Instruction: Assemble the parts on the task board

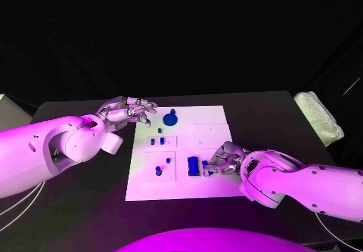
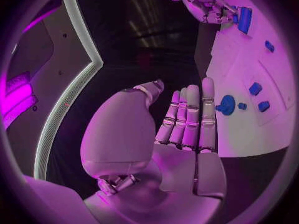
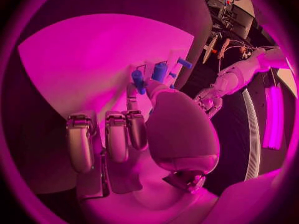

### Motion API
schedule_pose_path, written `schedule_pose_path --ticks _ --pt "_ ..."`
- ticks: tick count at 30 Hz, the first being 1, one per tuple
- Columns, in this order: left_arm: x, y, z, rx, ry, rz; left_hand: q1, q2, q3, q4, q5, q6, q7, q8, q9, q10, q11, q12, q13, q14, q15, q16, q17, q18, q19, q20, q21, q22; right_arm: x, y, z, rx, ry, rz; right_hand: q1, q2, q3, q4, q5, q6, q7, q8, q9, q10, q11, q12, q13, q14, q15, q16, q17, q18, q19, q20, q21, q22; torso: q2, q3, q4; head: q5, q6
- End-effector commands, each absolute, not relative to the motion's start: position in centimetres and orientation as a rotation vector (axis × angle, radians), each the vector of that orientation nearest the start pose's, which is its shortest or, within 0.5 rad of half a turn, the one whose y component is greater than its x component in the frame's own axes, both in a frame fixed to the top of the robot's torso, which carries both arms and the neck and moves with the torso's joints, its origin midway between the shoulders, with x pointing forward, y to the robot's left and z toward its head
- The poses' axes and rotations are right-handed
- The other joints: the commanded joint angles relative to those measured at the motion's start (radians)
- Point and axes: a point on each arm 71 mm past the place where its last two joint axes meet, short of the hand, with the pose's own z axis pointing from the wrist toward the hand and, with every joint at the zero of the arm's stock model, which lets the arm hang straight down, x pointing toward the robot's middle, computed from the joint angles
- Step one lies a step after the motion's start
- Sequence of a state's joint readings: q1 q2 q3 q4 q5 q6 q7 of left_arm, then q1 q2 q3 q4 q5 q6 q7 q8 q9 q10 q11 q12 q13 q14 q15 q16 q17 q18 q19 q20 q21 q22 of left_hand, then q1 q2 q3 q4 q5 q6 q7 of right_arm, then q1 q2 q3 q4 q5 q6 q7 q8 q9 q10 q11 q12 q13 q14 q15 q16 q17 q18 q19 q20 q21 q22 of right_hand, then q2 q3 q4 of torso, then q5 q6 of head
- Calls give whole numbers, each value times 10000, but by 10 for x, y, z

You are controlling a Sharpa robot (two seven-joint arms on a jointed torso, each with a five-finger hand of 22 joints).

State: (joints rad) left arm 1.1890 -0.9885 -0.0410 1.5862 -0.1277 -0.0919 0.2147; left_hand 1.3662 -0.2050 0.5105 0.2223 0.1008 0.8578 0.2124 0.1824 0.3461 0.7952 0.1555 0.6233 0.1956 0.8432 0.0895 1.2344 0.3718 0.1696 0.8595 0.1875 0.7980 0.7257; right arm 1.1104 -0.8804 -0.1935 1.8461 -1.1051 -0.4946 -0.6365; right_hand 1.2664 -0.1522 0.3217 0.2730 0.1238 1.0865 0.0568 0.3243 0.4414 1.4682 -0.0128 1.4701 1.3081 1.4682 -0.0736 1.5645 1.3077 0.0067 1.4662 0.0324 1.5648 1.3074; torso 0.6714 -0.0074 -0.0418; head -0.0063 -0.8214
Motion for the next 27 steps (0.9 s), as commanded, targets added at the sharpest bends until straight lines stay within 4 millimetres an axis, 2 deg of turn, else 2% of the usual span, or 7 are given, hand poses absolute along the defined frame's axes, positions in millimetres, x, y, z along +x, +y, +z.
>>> schedule_pose_path --ticks 1,6,15,24,27 --pt "465 245 -187 -10355 17171 -15480 -17 90 3 68 -31 -98 -2 59 -17 -65 -13 66 -6 36 31 -46 9 138 67 28 -45 -12 376 -165 -263 4444 20939 5388 -156 -6 71 26 -9 65 0 70 18 671 -51 44 2127 1026 -68 63 2631 -67 1046 -66 60 2634 -7 -3 -1 1 -3" --pt "465 245 -187 -10349 17187 -15495 -45 88 -24 116 -33 -113 1 61 -24 -76 -12 69 -6 36 33 -48 15 140 92 29 -45 -17 376 -164 -263 4417 20918 5468 -602 -169 81 124 -21 59 19 112 58 676 -34 44 2133 1026 -54 63 2631 -67 1046 -62 60 2634 -7 -3 5 -6 -4" --pt "464 245 -187 -10305 17269 -15530 -87 98 -57 189 -26 -127 2 65 -33 -87 -10 77 -5 38 35 -50 25 140 118 31 -51 -26 377 -165 -263 4382 20980 5372 -1366 -282 22 167 -18 56 31 172 112 689 -18 62 2153 1026 -40 63 2631 -67 1046 -47 60 2634 -3 -6 -1 -8 -18" --pt "464 245 -187 -10296 17289 -15521 -88 95 -66 202 -23 -131 0 67 -35 -92 -11 80 -5 37 35 -51 27 140 129 31 -51 -28 377 -165 -263 4294 21012 5404 -1408 -296 14 159 -14 54 28 176 116 687 -20 56 2151 1026 -41 63 2631 -67 1046 -46 60 2634 -4 1 0 -17 -20" --pt "464 245 -187 -10295 17290 -15516 -88 95 -66 202 -23 -131 0 67 -35 -92 -11 80 -5 37 35 -51 27 140 129 31 -51 -28 376 -165 -263 4229 21054 5412 -1189 -369 123 -17 4 28 1 194 136 688 -44 54 2154 1026 -57 63 2631 -67 1046 -53 60 2634 -8 0 0 -27 -27"
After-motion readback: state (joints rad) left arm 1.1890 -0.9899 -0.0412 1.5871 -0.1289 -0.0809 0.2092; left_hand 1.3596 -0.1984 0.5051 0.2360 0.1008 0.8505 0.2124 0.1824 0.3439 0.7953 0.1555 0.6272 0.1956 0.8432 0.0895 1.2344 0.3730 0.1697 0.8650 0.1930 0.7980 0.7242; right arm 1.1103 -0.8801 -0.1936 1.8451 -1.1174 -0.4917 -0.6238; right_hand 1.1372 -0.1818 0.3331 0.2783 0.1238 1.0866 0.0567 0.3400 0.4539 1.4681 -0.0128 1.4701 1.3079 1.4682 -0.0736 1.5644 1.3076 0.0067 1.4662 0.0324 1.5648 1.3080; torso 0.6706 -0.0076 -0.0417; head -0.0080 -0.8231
